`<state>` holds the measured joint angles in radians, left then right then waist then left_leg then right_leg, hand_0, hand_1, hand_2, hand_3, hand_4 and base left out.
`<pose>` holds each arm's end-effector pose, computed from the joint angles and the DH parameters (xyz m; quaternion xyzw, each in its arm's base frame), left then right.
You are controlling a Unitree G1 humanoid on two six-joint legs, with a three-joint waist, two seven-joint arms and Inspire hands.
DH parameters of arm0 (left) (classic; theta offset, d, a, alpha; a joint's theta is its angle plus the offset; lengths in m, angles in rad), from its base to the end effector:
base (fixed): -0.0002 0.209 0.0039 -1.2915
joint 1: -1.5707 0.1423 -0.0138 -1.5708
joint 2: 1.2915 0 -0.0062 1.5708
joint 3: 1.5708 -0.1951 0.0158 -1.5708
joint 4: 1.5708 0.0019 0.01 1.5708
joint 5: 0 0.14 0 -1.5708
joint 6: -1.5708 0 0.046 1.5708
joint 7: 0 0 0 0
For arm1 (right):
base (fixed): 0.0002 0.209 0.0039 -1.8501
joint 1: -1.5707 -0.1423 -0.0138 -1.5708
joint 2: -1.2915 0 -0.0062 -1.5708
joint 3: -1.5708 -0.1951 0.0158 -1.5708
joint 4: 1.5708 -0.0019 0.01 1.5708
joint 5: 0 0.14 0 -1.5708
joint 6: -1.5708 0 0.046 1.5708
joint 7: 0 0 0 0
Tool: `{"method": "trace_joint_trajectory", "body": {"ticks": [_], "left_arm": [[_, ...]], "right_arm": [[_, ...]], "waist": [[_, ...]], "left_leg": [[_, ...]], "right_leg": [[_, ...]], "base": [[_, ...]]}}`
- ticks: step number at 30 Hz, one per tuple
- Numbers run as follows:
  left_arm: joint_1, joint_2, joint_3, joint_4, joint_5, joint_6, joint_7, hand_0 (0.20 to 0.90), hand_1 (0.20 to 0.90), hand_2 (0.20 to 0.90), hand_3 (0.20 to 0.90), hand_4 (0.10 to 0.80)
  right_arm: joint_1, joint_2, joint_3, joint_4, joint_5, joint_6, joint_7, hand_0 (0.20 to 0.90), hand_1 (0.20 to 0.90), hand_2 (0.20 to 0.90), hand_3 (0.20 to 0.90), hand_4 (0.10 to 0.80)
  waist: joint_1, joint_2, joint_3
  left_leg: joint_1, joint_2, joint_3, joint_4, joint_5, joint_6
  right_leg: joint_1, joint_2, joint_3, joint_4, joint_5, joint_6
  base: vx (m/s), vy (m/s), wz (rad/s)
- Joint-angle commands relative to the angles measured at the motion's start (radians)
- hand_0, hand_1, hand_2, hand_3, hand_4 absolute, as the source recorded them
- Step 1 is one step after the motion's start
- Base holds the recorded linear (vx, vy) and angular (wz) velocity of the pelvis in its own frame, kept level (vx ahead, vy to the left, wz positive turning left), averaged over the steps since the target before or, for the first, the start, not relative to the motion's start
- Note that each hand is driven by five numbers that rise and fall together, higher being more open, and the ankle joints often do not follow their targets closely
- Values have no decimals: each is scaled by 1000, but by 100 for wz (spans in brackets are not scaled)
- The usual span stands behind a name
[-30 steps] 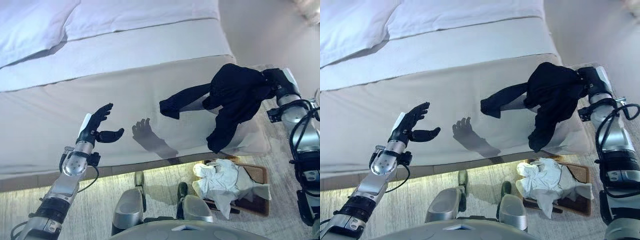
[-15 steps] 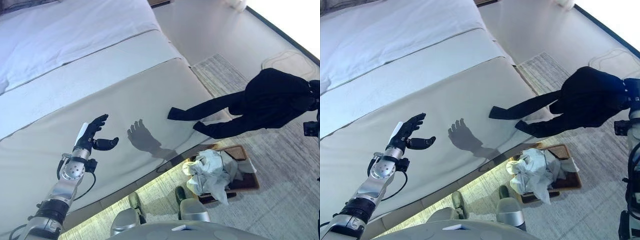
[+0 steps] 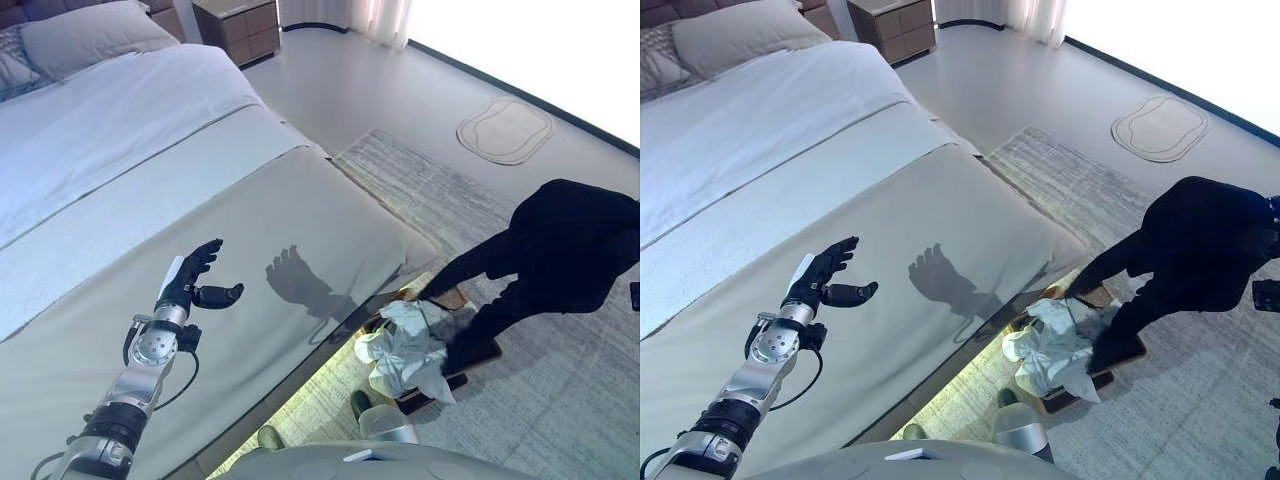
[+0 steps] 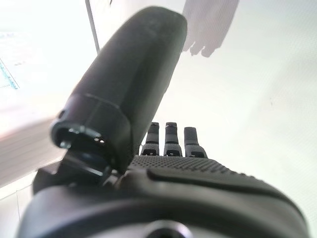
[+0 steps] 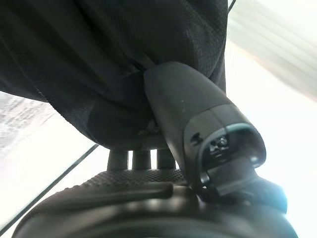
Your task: Pick up the clothes from the bed and place them into the basket
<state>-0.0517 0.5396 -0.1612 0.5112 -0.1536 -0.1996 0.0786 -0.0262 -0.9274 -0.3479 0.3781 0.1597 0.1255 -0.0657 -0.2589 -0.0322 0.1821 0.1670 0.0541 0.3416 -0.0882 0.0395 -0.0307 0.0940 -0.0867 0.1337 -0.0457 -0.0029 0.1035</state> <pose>0.1939 0.2689 -0.0115 0.2120 0.1346 0.0280 0.9676 0.1802 -0.4035 0.1279 -0.3171 0.1045 -0.2918 0.8963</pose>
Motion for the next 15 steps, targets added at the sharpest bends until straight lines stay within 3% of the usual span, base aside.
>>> {"method": "trace_joint_trajectory", "body": {"ticks": [1, 10, 15], "left_arm": [[-49, 45, 16, 23, 6, -67, 10, 900, 900, 900, 900, 800], [-69, 41, 3, 14, 2, -59, -18, 900, 900, 900, 900, 800], [-80, 38, -10, 14, 2, -52, -25, 900, 900, 900, 900, 800]], "right_arm": [[-86, -180, -104, -27, 25, -141, -57, 300, 300, 300, 200, 100], [-87, -148, -44, 50, -3, -126, 58, 300, 300, 300, 200, 100], [-108, -124, 23, 111, -59, -124, 65, 300, 300, 300, 200, 100]], "waist": [[34, -21, -112], [34, -12, -113], [37, -7, -110]], "left_leg": [[-2, 17, -58, 136, -198, 33], [-3, 18, -49, 138, -198, 29], [-1, 19, -44, 139, -195, 28]], "right_leg": [[-104, 76, -55, 86, 0, -7], [-115, 67, -70, 91, 5, -3], [-119, 61, -79, 92, 10, -1]], "base": [[0, 0, 0], [0, 0, 0], [0, 0, 0]]}}
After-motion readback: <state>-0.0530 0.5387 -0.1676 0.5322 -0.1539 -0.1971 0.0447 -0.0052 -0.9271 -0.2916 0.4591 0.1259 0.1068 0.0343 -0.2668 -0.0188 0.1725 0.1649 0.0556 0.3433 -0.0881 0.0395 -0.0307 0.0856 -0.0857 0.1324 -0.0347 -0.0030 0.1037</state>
